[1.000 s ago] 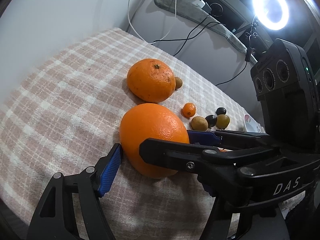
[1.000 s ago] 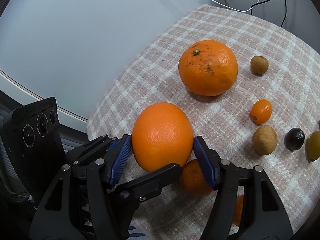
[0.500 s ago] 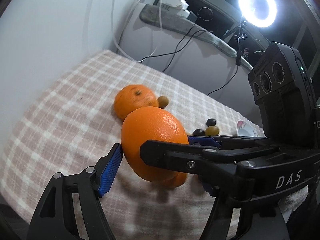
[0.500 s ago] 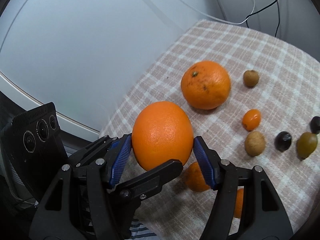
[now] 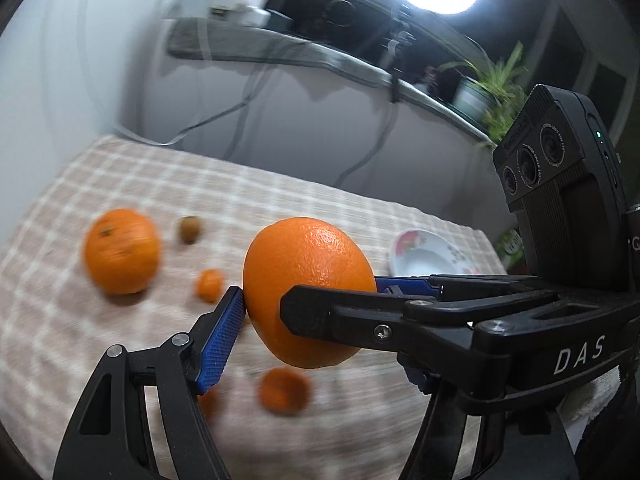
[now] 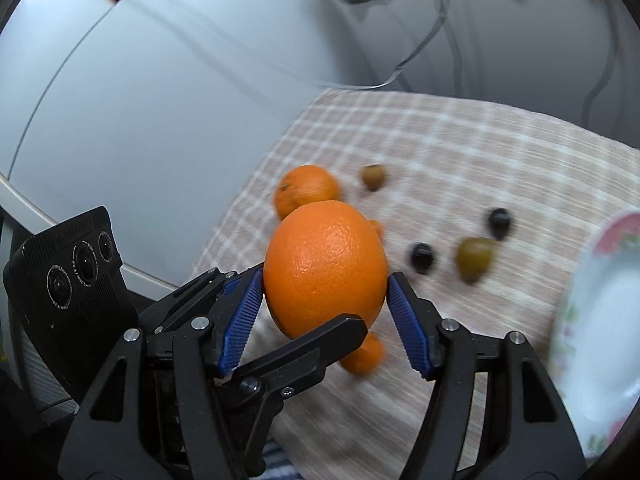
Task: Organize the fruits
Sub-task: 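Lift the large orange with the right tool and carry it over the plate, then lower the orange onto the plate and open the right tool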
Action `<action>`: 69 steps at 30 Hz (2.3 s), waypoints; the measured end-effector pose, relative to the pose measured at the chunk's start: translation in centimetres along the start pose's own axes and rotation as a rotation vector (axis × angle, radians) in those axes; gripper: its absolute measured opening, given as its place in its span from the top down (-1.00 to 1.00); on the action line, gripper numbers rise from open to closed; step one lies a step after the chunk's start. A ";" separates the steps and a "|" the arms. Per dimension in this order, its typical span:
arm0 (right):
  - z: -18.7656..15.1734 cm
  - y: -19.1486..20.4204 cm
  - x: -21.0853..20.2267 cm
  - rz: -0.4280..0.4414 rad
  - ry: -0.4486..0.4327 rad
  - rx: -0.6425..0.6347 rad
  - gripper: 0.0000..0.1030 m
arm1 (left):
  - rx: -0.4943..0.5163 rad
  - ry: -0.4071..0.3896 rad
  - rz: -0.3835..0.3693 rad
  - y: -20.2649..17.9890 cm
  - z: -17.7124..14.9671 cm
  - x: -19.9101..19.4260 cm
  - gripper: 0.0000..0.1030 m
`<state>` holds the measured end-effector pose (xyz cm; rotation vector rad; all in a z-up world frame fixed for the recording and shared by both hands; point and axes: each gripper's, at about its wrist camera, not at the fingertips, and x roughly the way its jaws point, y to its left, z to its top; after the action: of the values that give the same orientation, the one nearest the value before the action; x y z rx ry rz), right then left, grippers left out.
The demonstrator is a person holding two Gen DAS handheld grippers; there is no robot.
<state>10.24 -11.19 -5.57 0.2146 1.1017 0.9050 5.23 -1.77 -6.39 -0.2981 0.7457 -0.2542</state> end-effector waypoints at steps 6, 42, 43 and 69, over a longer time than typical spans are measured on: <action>-1.3 -4.2 -3.5 -0.043 -0.042 0.078 -0.30 | 0.076 0.046 -0.065 -4.4 0.1 3.0 -0.35; -6.3 -14.2 -10.2 -0.156 -0.149 0.272 -0.47 | 0.277 0.137 -0.127 -13.4 -0.9 9.3 -0.42; -6.2 -13.9 -10.5 -0.173 -0.157 0.262 -0.48 | 0.276 0.133 -0.122 -13.3 -0.9 9.1 -0.42; -4.7 -6.8 -10.6 -0.477 -0.280 -0.023 -0.53 | 0.120 -0.002 -0.028 -3.8 -0.7 1.0 -0.42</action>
<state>8.24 -24.45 -4.45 0.0507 0.8296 0.4440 4.98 -5.76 -6.16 -0.1953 0.7218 -0.3236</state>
